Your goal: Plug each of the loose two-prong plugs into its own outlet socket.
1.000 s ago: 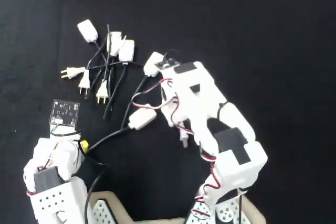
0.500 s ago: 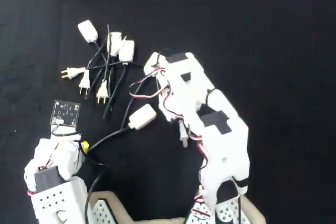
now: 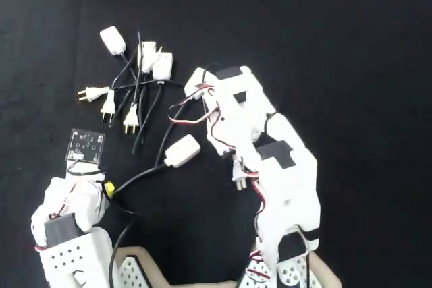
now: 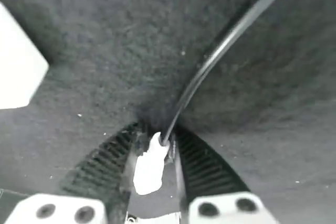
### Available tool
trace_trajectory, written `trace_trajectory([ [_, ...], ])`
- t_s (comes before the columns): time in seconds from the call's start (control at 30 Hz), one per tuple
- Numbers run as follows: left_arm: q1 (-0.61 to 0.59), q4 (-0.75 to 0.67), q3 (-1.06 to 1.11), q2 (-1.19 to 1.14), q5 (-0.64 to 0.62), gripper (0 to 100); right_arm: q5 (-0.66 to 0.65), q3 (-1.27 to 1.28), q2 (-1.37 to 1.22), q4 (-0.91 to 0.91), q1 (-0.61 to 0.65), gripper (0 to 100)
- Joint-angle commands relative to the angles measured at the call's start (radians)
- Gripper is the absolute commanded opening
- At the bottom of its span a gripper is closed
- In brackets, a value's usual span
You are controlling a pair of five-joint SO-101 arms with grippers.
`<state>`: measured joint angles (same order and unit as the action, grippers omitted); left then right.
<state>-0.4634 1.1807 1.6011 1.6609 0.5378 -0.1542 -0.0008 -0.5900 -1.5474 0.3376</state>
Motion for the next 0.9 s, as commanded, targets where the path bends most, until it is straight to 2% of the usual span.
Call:
trace_trajectory([
  [0.0, 0.012, 0.003, -0.005, 0.006, 0.009, 25, -0.014, -0.008, -0.008, 0.008, 0.015, 3.4],
  [0.27, 0.012, 0.002, -0.005, 0.006, 0.009, 25, 0.009, 0.062, 0.143, 0.04, -0.005, 3.3],
  [0.53, 0.042, 0.002, -0.004, 0.006, 0.011, 25, 0.011, 0.328, 0.481, 0.25, 0.0, 3.2],
  [0.87, 0.042, 0.003, 0.001, 0.006, 0.026, 25, 0.118, 0.647, 0.903, 0.523, 0.008, 1.3],
])
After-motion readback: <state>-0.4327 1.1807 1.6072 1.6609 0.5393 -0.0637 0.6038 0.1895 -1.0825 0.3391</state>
